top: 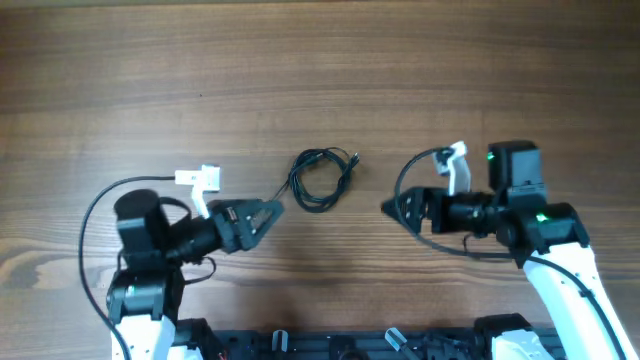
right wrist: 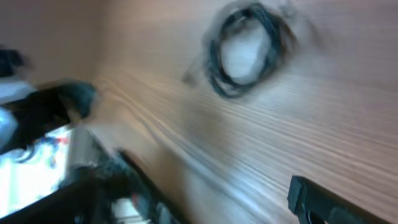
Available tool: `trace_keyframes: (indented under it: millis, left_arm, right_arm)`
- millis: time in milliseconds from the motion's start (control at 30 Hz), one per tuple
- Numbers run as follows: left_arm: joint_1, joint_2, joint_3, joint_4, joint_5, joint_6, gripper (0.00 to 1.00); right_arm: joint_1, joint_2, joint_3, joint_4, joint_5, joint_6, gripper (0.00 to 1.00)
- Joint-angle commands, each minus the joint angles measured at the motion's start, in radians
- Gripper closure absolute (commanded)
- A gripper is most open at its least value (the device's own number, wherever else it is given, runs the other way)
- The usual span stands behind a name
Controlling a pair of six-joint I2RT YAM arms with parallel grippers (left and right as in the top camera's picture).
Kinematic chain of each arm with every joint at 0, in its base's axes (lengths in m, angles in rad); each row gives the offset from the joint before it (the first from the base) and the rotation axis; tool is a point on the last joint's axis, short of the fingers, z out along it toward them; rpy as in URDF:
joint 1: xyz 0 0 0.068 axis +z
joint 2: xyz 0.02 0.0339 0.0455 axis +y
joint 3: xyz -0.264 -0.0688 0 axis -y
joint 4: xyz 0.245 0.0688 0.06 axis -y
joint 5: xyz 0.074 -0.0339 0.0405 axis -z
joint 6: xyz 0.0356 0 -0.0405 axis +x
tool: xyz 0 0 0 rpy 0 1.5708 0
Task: Untangle cables
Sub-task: 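Move both grippers forward toward the black cable bundle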
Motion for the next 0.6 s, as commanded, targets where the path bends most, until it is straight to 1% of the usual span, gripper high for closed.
trace_keyframes:
  millis: [0, 67, 167, 233, 300, 333, 400, 433, 467, 500, 533, 567]
  left_arm:
    - [-0.123, 0.035, 0.068, -0.007, -0.101, -0.031, 0.00]
    - [-0.209, 0.035, 0.106, -0.062, -0.202, -0.030, 0.00]
    - [-0.359, 0.035, 0.153, -0.180, -0.419, -0.018, 0.00]
    - [-0.451, 0.034, 0.158, -0.196, -0.511, -0.019, 0.00]
    - [-0.524, 0.034, 0.158, -0.159, -0.521, -0.028, 0.00]
    - [-0.550, 0.034, 0.158, -0.143, -0.514, -0.051, 0.00]
    - [-0.578, 0.034, 0.158, -0.123, -0.507, -0.050, 0.00]
    - [-0.589, 0.034, 0.158, -0.118, -0.510, -0.026, 0.08]
    - [-0.588, 0.034, 0.158, -0.119, -0.520, -0.011, 0.18]
    - [-0.586, 0.034, 0.158, -0.124, -0.540, -0.012, 0.28]
    - [-0.585, 0.034, 0.158, -0.131, -0.566, -0.014, 0.32]
    - [-0.584, 0.034, 0.158, -0.138, -0.607, -0.024, 0.32]
  right_arm:
    - [0.069, 0.006, 0.098, -0.113, 0.356, 0.018, 0.00]
    - [0.091, 0.005, 0.126, -0.165, 0.420, 0.074, 0.00]
    - [0.096, 0.003, 0.131, -0.185, 0.419, 0.074, 0.00]
    - [0.096, 0.004, 0.129, -0.191, 0.418, 0.100, 0.00]
    - [0.096, 0.004, 0.129, -0.190, 0.385, 0.096, 0.00]
    - [0.096, 0.004, 0.129, -0.190, 0.360, 0.098, 0.00]
    - [0.096, 0.004, 0.129, -0.192, 0.298, 0.092, 0.00]
    - [0.096, 0.004, 0.129, -0.185, 0.283, 0.091, 0.07]
    - [0.096, 0.004, 0.129, -0.181, 0.285, 0.091, 0.19]
    - [0.096, 0.004, 0.129, -0.177, 0.298, 0.091, 0.28]
    - [0.096, 0.004, 0.129, -0.176, 0.328, 0.092, 0.32]
    - [0.096, 0.004, 0.129, -0.176, 0.369, 0.092, 0.39]
